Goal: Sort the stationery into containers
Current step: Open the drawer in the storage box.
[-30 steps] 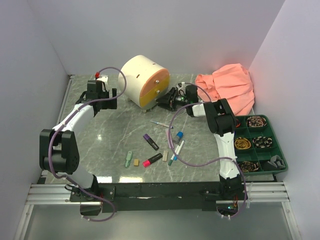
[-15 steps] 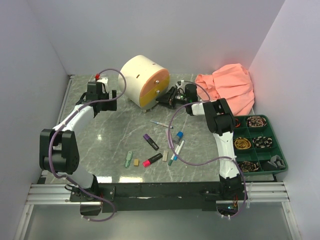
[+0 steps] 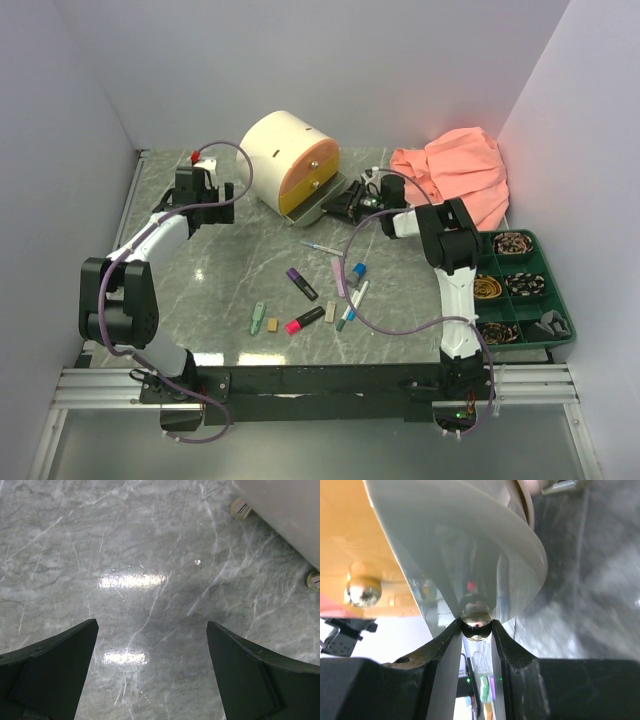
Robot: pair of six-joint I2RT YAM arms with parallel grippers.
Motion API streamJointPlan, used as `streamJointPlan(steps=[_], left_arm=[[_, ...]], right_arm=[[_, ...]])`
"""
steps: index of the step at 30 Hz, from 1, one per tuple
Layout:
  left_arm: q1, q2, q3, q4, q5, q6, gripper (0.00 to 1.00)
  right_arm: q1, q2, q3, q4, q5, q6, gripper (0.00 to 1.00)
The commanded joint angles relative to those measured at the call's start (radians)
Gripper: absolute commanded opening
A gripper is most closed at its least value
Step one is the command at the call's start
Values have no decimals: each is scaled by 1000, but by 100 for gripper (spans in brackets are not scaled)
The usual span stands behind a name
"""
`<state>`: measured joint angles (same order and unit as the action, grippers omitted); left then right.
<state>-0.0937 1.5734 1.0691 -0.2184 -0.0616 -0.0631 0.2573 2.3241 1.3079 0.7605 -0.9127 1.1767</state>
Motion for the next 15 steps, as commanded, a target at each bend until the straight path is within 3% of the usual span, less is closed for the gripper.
streamJointPlan(steps=[1, 15], left_arm=[[3, -29, -18, 65, 28, 6, 97], [3, -69, -69, 85, 28, 5, 97]], right_arm=[[-39, -87, -67, 22, -34, -43, 27], [-61, -160, -199, 69, -57, -51, 27]])
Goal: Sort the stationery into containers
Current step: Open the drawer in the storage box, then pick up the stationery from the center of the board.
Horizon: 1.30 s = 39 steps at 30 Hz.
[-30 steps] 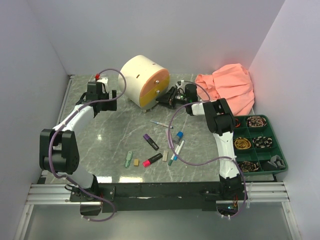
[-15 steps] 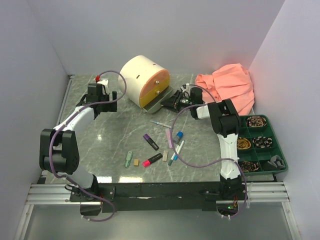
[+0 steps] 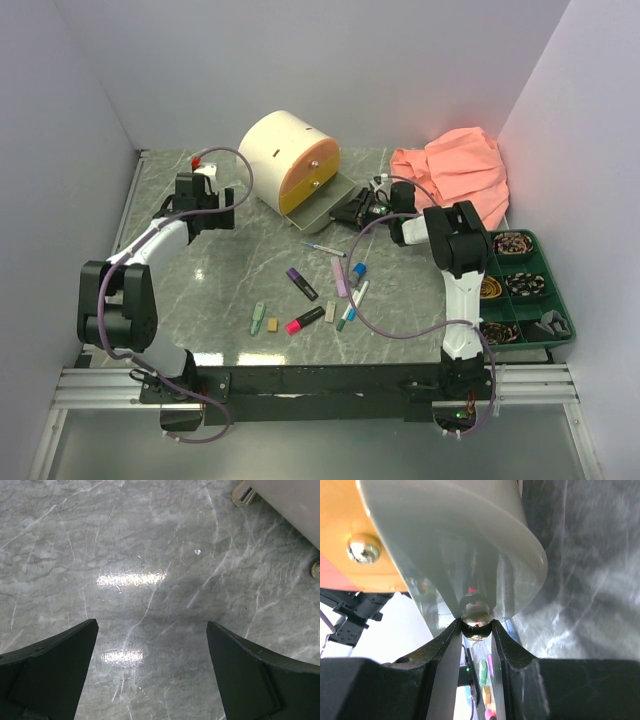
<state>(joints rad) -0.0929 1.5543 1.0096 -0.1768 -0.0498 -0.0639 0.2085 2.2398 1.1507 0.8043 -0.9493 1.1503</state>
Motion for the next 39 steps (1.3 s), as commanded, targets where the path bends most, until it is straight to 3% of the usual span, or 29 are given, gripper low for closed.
streamJointPlan(steps=[1, 4, 5, 6, 11, 15, 18, 22, 24, 25, 27, 28, 29, 31, 32, 35, 39], left_arm=[[2, -51, -12, 48, 18, 4, 97], [2, -59, -25, 57, 19, 3, 97], [2, -60, -26, 57, 19, 4, 98], [2, -60, -28, 59, 19, 6, 98], [2, -71, -34, 60, 19, 13, 98], [2, -92, -32, 40, 11, 22, 98], [2, -129, -45, 30, -8, 18, 98], [2, -204, -77, 28, -10, 12, 99], [2, -233, -107, 31, 5, 19, 100], [2, -265, -118, 31, 16, 24, 100], [2, -299, -155, 39, 37, 24, 100], [2, -328, -167, 40, 66, 29, 100], [1, -342, -180, 46, 88, 29, 100], [1, -388, -236, 106, 140, 30, 99], [1, -399, -274, 123, 159, 32, 100], [-1, -424, -318, 151, 221, 53, 99], [-2, -483, -355, 128, 266, 127, 99]], right_arm=[[-15, -81, -49, 29, -22, -26, 27], [-17, -86, -68, 35, -20, -29, 28], [-20, -88, -63, 30, -17, -32, 31], [-21, -83, -57, 24, -14, -50, 40], [-24, -36, 42, -40, -32, -122, 56], [-37, -43, 69, -80, -54, -173, 60], [-52, -126, 18, -174, -78, -251, 63], [-89, -262, -46, -530, -89, -472, 66], [-121, -342, -52, -705, -85, -674, 68], [-132, -367, -46, -881, -85, -749, 69], [-152, -422, 1, -1075, -66, -1019, 70], [-152, -437, 29, -1270, -63, -1126, 70], [-153, -450, 90, -1371, -65, -1379, 70], [-144, -473, 179, -1599, -20, -1614, 70], [-136, -477, 200, -1651, 13, -1828, 70], [-92, -509, 230, -1761, 144, -2192, 68], [-26, -615, 152, -1691, 250, -2434, 67]])
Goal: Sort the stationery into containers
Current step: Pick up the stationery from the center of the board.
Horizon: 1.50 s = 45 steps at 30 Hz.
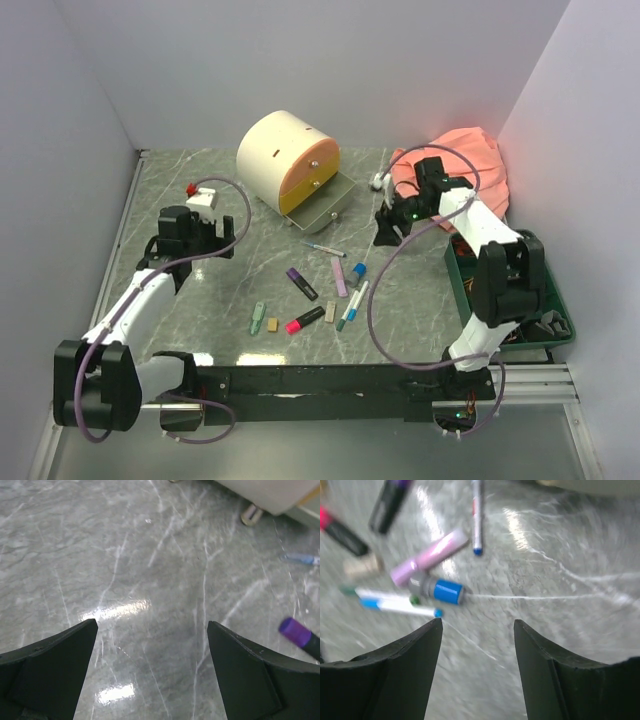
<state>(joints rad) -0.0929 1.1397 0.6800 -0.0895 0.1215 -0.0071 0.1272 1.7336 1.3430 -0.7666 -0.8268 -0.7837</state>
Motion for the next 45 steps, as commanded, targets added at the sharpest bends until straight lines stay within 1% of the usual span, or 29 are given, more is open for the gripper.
streamJointPlan(steps=[1, 2, 3, 4, 6, 7, 8, 11, 12, 13, 14, 15, 17, 21, 22, 24, 27, 33, 34, 36, 45], left_arm=[[-1, -92, -30, 27, 99, 76, 99], [1, -101, -30, 1, 105, 84, 99], [2, -109, -30, -18, 118, 102, 99], [4, -126, -28, -32, 127, 113, 99], [7, -141, -30, -70, 159, 137, 99], [9, -155, -31, -82, 168, 148, 98], [9, -162, -34, -91, 171, 153, 98], [18, -193, -48, -99, 167, 148, 99], [22, -201, -53, -98, 167, 145, 99], [34, -216, -56, -96, 161, 141, 99], [41, -222, -54, -96, 158, 141, 99], [47, -233, -53, -107, 159, 139, 100], [58, -244, -45, -116, 156, 147, 99], [62, -278, -45, -116, 136, 147, 100], [67, -288, -42, -125, 135, 142, 100], [74, -300, -28, -134, 138, 125, 99], [81, -313, -17, -145, 141, 118, 99], [90, -331, -20, -139, 129, 99, 100], [113, -334, -20, -141, 130, 96, 99], [117, -342, -22, -142, 132, 90, 100], [127, -345, -39, -142, 118, 70, 100]], right_arm=[[84, -121, -68, -103, 141, -537, 66], [104, -132, -79, -99, 146, -599, 64], [126, -150, -88, -93, 147, -612, 64], [173, -158, -96, -95, 137, -617, 64], [233, -181, -99, -128, 126, -650, 63], [276, -195, -128, -154, 124, -687, 63], [346, -236, -152, -152, 126, -709, 63], [458, -293, -263, -85, 120, -762, 64], [468, -289, -275, -71, 112, -776, 65], [476, -275, -269, -82, 112, -825, 64], [495, -228, -257, -94, 124, -839, 63], [503, -198, -240, -126, 152, -854, 58], [515, -133, -196, -145, 160, -891, 54], [574, -63, -157, -163, 199, -943, 50], [581, -49, -134, -190, 204, -966, 49], [594, -17, -120, -207, 213, -983, 49], [617, -2, -131, -189, 239, -1013, 53], [652, 41, -111, -215, 282, -1029, 53], [654, 44, -111, -215, 287, -1029, 53], [660, 58, -107, -212, 298, -1028, 53], [677, 113, -62, -200, 311, -1020, 52]])
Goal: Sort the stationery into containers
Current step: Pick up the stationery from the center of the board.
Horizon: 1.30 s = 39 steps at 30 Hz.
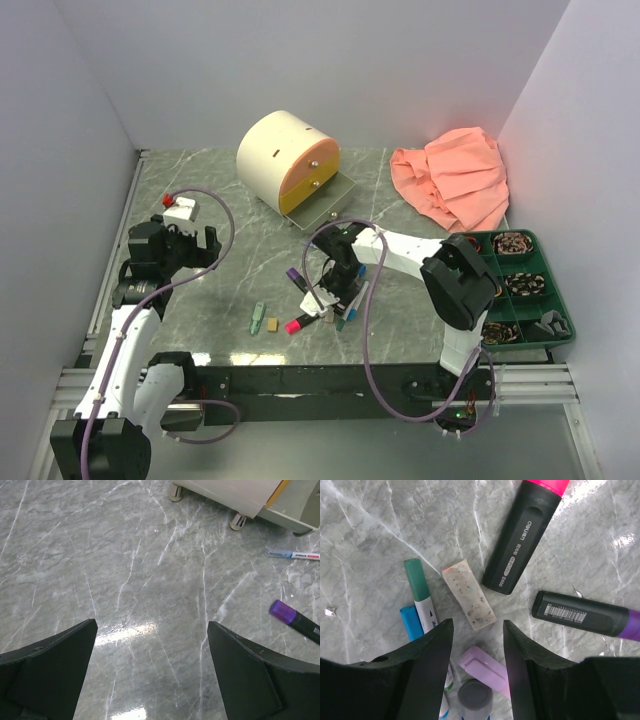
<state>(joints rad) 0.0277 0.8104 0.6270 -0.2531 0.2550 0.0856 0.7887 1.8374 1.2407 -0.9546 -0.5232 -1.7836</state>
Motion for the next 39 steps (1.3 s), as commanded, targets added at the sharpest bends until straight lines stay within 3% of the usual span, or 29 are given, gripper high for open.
streamJointPlan(steps=[1, 11, 25, 26, 29, 39], left_arm=[[8, -14, 11, 23, -17, -24, 99], [8, -4, -3, 40, -23, -27, 99], [8, 10, -9, 63, -11, -47, 99], [8, 13, -7, 64, -10, -47, 99], [8, 15, 7, 61, -14, -41, 99], [8, 98, 106, 104, 24, -43, 99]], right_arm=[[20, 11, 42, -12, 6, -20, 52], [55, 11, -6, 4, 22, -53, 49], [66, 34, -60, 82, 118, 19, 35], [66, 36, -46, 79, 118, 32, 26], [47, -1, -18, 63, 108, 87, 19], [-66, -208, 166, -75, 107, 199, 16]])
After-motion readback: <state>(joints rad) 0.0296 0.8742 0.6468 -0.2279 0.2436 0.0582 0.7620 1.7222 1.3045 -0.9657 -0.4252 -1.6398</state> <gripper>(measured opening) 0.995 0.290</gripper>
